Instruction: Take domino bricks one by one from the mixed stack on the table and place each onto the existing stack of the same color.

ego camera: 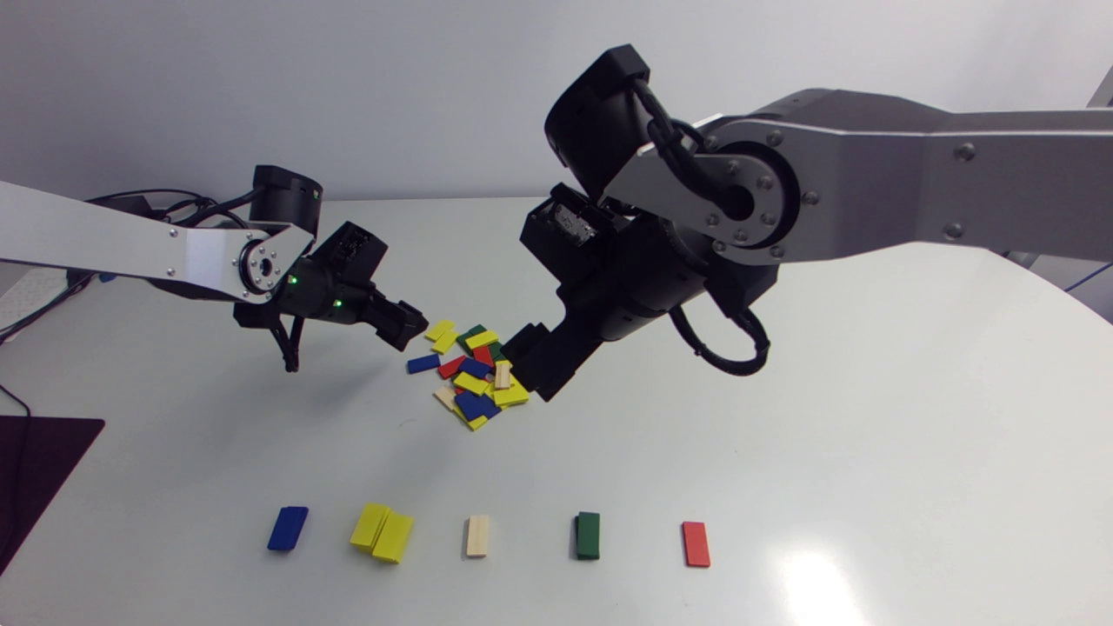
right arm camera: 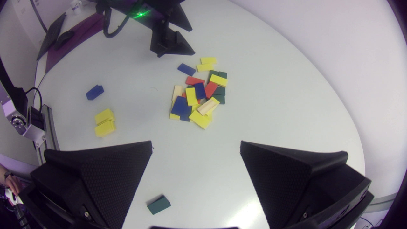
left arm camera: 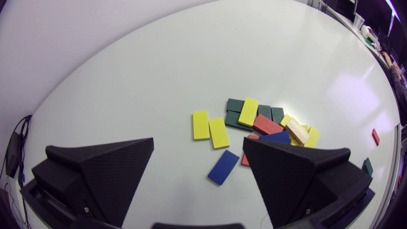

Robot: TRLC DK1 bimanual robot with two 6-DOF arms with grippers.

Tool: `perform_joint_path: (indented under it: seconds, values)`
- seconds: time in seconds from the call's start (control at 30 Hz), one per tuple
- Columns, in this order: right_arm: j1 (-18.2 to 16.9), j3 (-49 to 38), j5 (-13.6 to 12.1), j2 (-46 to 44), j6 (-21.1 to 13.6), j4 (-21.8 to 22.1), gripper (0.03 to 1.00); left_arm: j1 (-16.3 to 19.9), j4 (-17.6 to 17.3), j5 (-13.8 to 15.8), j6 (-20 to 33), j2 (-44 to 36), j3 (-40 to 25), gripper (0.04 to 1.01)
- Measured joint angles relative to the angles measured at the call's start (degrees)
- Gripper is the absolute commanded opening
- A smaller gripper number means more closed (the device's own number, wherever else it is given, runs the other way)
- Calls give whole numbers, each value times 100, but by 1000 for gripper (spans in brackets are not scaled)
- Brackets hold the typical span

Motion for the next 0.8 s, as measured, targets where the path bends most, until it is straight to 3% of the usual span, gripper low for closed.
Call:
perform_joint_path:
  seconds: [0.37,0.8]
  values:
    - [0,0,-28,0,0,0,970,-7,31,85,0,717,734,997]
    - [0,-9,-66,-2,0,2,970,-105,28,87,2,1309,1130,997]
